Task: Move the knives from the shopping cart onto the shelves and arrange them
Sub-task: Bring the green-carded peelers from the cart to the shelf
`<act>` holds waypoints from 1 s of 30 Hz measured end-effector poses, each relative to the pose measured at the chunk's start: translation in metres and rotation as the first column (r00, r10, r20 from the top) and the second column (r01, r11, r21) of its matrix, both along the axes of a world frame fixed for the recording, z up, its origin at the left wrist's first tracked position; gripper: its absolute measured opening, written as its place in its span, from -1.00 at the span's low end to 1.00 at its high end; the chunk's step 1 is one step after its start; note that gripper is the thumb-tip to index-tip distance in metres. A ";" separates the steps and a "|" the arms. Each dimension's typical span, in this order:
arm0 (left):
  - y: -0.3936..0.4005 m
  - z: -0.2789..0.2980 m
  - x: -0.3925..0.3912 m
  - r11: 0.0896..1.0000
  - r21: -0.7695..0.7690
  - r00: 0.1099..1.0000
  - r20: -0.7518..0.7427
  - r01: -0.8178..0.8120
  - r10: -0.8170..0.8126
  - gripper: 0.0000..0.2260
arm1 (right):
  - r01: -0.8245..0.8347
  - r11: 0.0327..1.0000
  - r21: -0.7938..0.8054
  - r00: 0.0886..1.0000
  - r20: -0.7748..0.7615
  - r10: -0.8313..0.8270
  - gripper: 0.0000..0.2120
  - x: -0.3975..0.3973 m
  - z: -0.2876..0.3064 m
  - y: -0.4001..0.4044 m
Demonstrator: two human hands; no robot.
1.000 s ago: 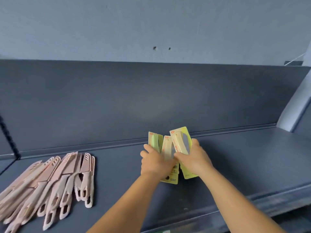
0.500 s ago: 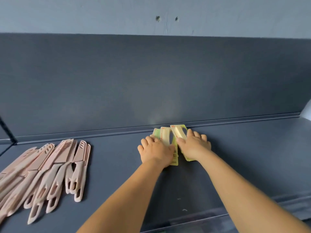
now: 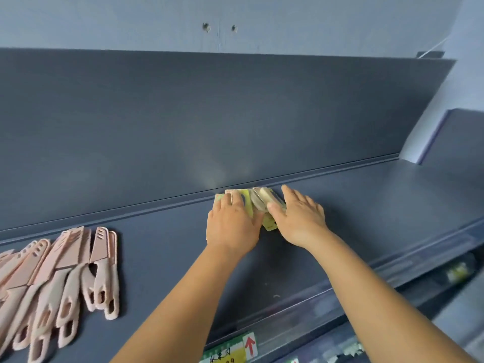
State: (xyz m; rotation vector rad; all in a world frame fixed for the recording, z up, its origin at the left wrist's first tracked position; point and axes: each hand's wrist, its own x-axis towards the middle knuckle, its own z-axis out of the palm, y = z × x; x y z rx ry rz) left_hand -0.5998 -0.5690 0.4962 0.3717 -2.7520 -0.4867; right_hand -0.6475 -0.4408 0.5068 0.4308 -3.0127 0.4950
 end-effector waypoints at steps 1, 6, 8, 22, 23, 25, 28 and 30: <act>0.003 0.002 0.007 0.999 0.001 0.999 -0.005 0.039 -0.039 -0.47 | 0.021 1.000 -0.021 1.000 -0.008 -0.021 -0.39 0.012 0.001 0.006; 0.021 0.006 0.057 0.962 0.008 0.961 -0.060 0.271 -0.270 -0.46 | 0.163 0.978 -0.127 0.985 -0.031 -0.168 -0.40 0.086 0.000 0.031; 0.029 0.006 0.083 0.926 -0.019 0.923 -0.063 0.378 -0.379 -0.45 | 0.229 0.962 -0.151 0.972 -0.012 -0.233 -0.39 0.121 -0.005 0.041; 0.112 -0.069 0.232 0.513 -0.044 0.513 0.161 0.857 -0.843 -0.41 | 0.759 0.636 -0.141 0.650 0.117 -0.751 -0.32 0.369 -0.092 0.109; 0.122 -0.075 0.242 0.478 -0.022 0.474 0.173 0.878 -0.863 -0.40 | 0.790 0.598 -0.132 0.612 0.135 -0.779 -0.34 0.385 -0.098 0.115; 0.144 -0.088 0.263 0.401 0.006 0.393 0.188 0.916 -0.900 -0.40 | 0.842 0.525 -0.122 0.539 0.177 -0.823 -0.39 0.414 -0.113 0.128; 0.176 -0.106 0.294 0.297 0.078 0.275 0.216 0.952 -0.937 -0.41 | 0.907 0.398 -0.138 0.420 0.232 -0.877 -0.35 0.455 -0.132 0.148; 0.197 -0.118 0.317 0.239 0.110 0.207 0.243 0.965 -0.948 -0.42 | 0.939 0.312 -0.148 0.340 0.238 -0.910 -0.23 0.480 -0.143 0.160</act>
